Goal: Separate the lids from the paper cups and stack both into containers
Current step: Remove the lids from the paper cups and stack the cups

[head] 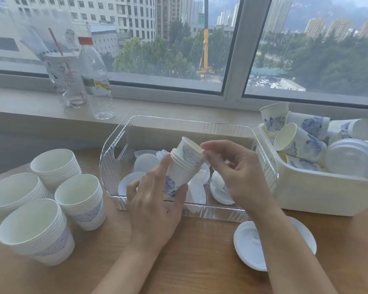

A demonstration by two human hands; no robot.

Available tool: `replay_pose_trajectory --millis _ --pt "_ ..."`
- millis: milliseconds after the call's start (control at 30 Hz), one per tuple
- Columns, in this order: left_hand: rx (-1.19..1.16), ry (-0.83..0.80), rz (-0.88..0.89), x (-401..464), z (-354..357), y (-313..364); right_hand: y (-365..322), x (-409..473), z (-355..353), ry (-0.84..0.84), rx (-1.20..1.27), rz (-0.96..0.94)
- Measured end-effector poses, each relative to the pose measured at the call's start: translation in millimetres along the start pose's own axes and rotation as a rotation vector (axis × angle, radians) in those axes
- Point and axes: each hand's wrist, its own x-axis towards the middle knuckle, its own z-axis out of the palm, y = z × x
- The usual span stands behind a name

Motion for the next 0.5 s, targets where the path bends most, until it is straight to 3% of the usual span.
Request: replay_pose_trajectory --millis 300,500 --pt "0.015 0.014 0.064 -1 0 -2 7 0 -5 -0.174 -0.139 0.159" --pt "-0.004 0.020 0.037 0 1 -2 17 2 -23 -0.053 -0.451 0.186"
